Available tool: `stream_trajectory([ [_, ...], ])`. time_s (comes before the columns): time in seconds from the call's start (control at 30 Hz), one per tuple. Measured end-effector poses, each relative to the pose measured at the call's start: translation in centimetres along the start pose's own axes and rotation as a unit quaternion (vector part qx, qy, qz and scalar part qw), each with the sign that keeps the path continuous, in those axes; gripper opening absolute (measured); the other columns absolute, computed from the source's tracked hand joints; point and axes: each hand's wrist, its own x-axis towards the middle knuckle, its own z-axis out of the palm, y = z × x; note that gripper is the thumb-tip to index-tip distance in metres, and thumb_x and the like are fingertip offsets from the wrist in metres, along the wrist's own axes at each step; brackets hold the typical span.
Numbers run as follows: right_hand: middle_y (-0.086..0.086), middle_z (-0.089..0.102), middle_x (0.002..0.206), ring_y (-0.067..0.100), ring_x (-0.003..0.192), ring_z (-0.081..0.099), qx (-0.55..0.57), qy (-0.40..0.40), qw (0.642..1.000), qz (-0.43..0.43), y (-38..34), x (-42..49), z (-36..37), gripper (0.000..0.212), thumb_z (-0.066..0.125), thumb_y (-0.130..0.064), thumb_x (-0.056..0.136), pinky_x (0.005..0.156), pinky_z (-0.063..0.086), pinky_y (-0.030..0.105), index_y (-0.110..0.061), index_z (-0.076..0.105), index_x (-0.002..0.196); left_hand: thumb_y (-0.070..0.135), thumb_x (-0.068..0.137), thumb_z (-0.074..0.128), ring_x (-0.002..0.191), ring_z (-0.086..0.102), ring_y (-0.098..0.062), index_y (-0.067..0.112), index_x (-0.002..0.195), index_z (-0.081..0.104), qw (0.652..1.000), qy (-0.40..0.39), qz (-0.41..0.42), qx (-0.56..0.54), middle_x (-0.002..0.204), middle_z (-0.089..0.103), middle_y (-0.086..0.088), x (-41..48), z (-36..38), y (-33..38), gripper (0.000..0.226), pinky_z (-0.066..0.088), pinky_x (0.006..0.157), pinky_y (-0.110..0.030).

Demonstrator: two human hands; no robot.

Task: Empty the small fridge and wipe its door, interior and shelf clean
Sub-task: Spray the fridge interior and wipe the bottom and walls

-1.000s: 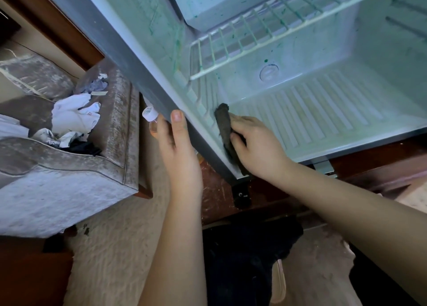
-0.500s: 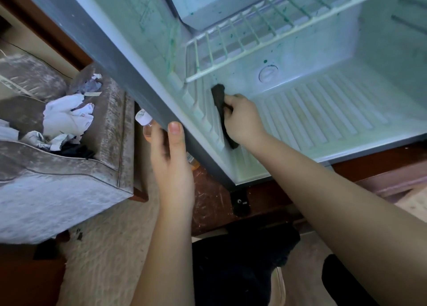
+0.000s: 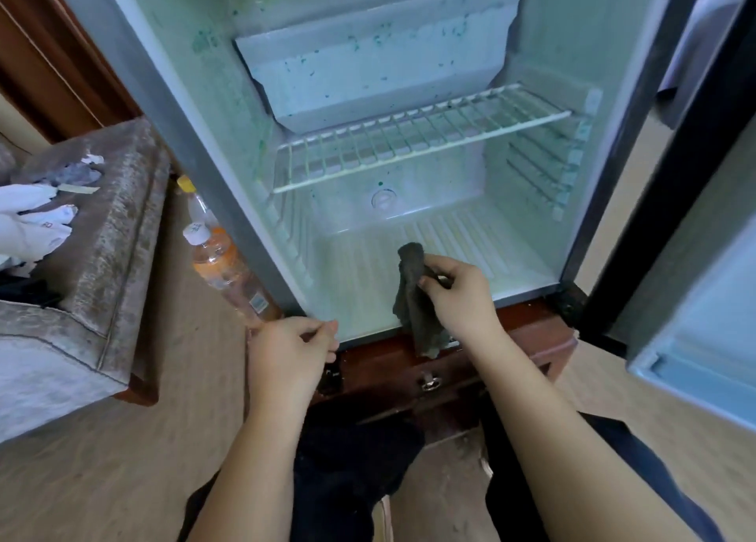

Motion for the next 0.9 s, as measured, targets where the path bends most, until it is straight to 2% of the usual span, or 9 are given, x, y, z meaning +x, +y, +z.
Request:
stream_trajectory([
  [0.07, -0.005, 0.070, 0.111, 0.009, 0.104, 0.063, 0.006, 0.039, 0.999, -0.011, 0.1, 0.4, -1.5, 0.029, 0.060, -0.006, 0.089, 0.097, 0.049, 0.034, -0.015, 0.068, 0.116, 0.026, 0.094, 0.061, 0.066, 0.068, -0.006, 0.020, 0.078, 0.075, 0.995, -0.035, 0.079, 0.047, 0.067, 0.071, 0.010, -0.4, 2.2, 1.6, 0.022, 0.051, 0.071, -0.020],
  [0.17, -0.010, 0.069, 0.102, 0.004, 0.098, 0.063, 0.054, 0.103, 0.993, -0.028, 0.1, 1.0, -3.3, 0.022, 0.059, -0.004, 0.089, 0.094, 0.049, 0.030, -0.018, 0.065, 0.104, 0.034, 0.098, 0.052, 0.074, 0.066, -0.014, 0.021, 0.089, 0.073, 0.986, -0.087, 0.138, 0.038, 0.076, 0.070, 0.000, 0.7, 5.6, 4.3, 0.027, 0.048, 0.074, -0.022],
  [0.27, 0.000, 0.069, 0.097, 0.011, 0.093, 0.065, 0.111, 0.163, 0.979, -0.046, -0.1, 2.1, -4.9, 0.023, 0.058, -0.001, 0.089, 0.089, 0.050, 0.032, -0.023, 0.059, 0.096, 0.034, 0.095, 0.058, 0.085, 0.061, 0.001, 0.022, 0.111, 0.070, 0.978, -0.130, 0.158, -0.030, 0.094, 0.066, 0.012, 3.1, 9.8, 7.5, 0.023, 0.040, 0.077, -0.004],
  [0.37, 0.003, 0.070, 0.094, 0.010, 0.088, 0.066, 0.134, 0.183, 0.972, -0.060, -0.4, 3.6, -6.0, 0.022, 0.057, 0.001, 0.090, 0.083, 0.051, 0.025, -0.020, 0.058, 0.094, 0.030, 0.092, 0.064, 0.101, 0.061, 0.000, 0.023, 0.122, 0.063, 0.964, -0.167, 0.181, -0.104, 0.111, 0.064, 0.016, 5.5, 13.6, 10.5, 0.031, 0.043, 0.088, -0.012],
  [0.5, -0.001, 0.071, 0.093, 0.008, 0.087, 0.065, 0.094, 0.211, 0.971, -0.065, -0.2, 5.7, -7.3, 0.023, 0.053, 0.001, 0.091, 0.079, 0.050, 0.020, -0.019, 0.062, 0.097, 0.019, 0.091, 0.065, 0.088, 0.063, 0.007, 0.034, 0.097, 0.063, 0.938, -0.229, 0.201, -0.163, 0.092, 0.067, 0.021, 7.7, 17.0, 12.8, 0.016, 0.045, 0.078, -0.007],
  [0.6, -0.007, 0.070, 0.099, 0.007, 0.095, 0.063, -0.038, 0.243, 0.966, -0.074, 0.4, 5.8, -7.9, 0.028, 0.051, -0.004, 0.092, 0.083, 0.048, 0.021, -0.019, 0.067, 0.109, 0.032, 0.079, 0.069, 0.076, 0.067, -0.009, 0.022, 0.086, 0.066, 0.934, -0.256, 0.193, -0.157, 0.080, 0.072, 0.002, 9.2, 18.7, 13.5, 0.013, 0.050, 0.072, -0.027],
  [0.73, 0.000, 0.061, 0.111, 0.015, 0.106, 0.057, -0.174, 0.349, 0.898, -0.204, 0.8, 4.1, -7.8, 0.032, 0.051, 0.001, 0.088, 0.091, 0.048, 0.031, -0.010, 0.068, 0.114, 0.033, 0.076, 0.067, 0.059, 0.052, -0.013, 0.020, 0.066, 0.056, 0.964, -0.190, 0.160, -0.096, 0.057, 0.054, 0.005, 11.5, 20.1, 13.7, 0.020, 0.035, 0.056, -0.027],
  [0.83, 0.008, 0.052, 0.120, 0.023, 0.115, 0.050, -0.197, 0.420, 0.854, -0.234, 0.8, 2.9, -8.0, 0.034, 0.056, 0.008, 0.084, 0.098, 0.042, 0.033, -0.004, 0.062, 0.116, 0.027, 0.080, 0.068, 0.067, 0.053, -0.020, 0.024, 0.066, 0.047, 0.983, -0.110, 0.120, -0.089, 0.063, 0.051, 0.005, 13.8, 20.6, 13.8, 0.026, 0.035, 0.059, -0.028],
  [0.9, 0.016, 0.042, 0.133, 0.024, 0.129, 0.041, -0.195, 0.427, 0.855, -0.223, 0.8, 2.7, -8.0, 0.039, 0.058, 0.008, 0.083, 0.108, 0.031, 0.026, 0.000, 0.055, 0.122, 0.024, 0.083, 0.069, 0.072, 0.055, -0.020, 0.020, 0.070, 0.050, 0.985, -0.056, 0.126, -0.107, 0.068, 0.054, 0.003, 15.2, 21.3, 14.1, 0.023, 0.035, 0.061, -0.027],
])
